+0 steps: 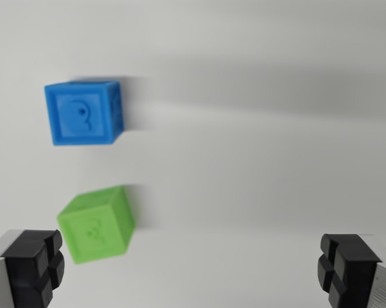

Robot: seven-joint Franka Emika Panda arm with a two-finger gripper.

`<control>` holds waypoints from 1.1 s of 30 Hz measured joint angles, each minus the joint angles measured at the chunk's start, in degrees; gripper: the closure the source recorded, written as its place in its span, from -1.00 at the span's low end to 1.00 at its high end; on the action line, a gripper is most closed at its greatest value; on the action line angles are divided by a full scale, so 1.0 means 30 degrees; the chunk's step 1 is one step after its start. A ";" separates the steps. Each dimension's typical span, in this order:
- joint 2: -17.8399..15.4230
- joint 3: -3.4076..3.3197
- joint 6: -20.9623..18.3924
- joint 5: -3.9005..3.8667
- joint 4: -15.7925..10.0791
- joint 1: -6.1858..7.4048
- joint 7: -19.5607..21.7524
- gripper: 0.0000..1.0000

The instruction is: Stack cube

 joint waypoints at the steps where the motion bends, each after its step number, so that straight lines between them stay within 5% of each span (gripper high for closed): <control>1: 0.0111 0.0024 0.0081 -0.0005 0.0008 0.0079 0.0023 -1.00; 33: 0.4470 0.0570 0.2294 -0.0198 0.1729 0.2581 0.0527 -1.00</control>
